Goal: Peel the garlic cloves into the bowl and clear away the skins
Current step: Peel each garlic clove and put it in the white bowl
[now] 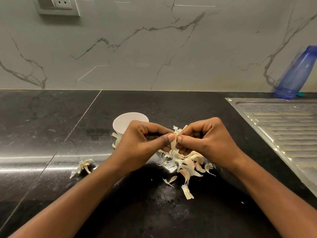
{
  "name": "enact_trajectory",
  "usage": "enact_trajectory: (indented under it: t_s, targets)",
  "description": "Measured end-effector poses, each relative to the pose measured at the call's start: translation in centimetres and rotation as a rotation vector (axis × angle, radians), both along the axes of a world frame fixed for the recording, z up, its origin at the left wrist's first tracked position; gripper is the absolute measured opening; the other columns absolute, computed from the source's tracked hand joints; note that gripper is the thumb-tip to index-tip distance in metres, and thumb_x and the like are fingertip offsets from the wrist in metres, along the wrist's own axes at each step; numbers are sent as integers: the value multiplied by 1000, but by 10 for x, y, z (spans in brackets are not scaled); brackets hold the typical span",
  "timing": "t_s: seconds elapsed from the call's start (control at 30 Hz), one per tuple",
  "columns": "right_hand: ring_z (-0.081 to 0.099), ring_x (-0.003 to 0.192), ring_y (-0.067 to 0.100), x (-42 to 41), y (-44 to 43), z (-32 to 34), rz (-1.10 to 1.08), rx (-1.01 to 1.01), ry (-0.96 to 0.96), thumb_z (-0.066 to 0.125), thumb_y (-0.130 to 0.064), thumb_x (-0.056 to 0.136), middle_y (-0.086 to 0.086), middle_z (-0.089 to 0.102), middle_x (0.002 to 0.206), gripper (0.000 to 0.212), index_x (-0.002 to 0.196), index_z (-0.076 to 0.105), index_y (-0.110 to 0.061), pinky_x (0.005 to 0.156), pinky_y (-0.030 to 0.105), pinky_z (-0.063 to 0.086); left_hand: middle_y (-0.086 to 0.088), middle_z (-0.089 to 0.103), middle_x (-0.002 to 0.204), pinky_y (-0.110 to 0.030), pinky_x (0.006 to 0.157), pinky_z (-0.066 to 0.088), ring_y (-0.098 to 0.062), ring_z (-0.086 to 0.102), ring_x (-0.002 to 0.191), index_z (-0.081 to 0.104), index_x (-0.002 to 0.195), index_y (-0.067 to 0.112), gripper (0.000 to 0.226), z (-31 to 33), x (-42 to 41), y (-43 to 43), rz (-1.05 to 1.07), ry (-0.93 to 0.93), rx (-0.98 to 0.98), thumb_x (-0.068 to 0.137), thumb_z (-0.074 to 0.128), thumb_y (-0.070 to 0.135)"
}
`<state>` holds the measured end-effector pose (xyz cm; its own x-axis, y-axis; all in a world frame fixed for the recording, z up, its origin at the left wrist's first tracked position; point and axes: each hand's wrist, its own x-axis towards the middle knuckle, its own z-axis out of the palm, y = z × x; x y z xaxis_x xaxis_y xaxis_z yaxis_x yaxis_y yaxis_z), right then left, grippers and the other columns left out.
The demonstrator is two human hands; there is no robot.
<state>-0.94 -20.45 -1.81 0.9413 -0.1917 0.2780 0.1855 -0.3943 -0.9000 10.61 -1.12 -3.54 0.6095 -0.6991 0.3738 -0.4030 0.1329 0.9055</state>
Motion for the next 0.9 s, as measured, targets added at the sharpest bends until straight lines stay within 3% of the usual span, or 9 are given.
enact_trajectory:
  t_s: [0.1, 0.2, 0.33, 0.53, 0.9]
  targets:
    - [77, 65, 28, 1, 1, 0, -11, 36, -7, 78, -2, 91, 14, 78, 75, 5, 91, 79, 3, 63, 30, 64, -13, 81, 91, -44, 80, 65, -37, 77, 82, 80, 110, 4, 18, 0, 3, -1, 4, 93, 22, 95, 73, 8]
    - [77, 65, 26, 2, 2, -1, -35, -16, -14, 80, -6, 91, 11, 78, 74, 5, 90, 81, -1, 61, 27, 62, -8, 82, 92, -35, 77, 65, -32, 78, 82, 80, 110, 8, 17, 0, 0, -2, -1, 68, 45, 95, 73, 7]
    - [78, 67, 25, 2, 0, 1, -47, -101, -19, 80, -10, 91, 7, 79, 76, 5, 90, 82, -6, 63, 30, 64, -3, 82, 99, -34, 82, 65, -22, 80, 91, 79, 114, 8, 28, 1, -3, 0, -39, 12, 86, 87, 83, 8]
    - [77, 64, 25, 1, 1, 4, -71, -79, -54, 80, -10, 90, 8, 78, 73, 6, 88, 81, -4, 62, 31, 65, -4, 82, 96, -32, 76, 65, -25, 80, 82, 78, 115, 8, 24, 3, -4, 1, -43, 24, 93, 91, 78, 5]
    - [75, 61, 25, 4, -1, -1, -259, -66, -138, 78, -6, 90, 7, 77, 69, 9, 81, 80, -7, 60, 32, 64, -22, 79, 93, -28, 72, 64, -30, 78, 79, 77, 112, -1, 22, 10, -5, 2, -76, 324, 93, 90, 72, 1]
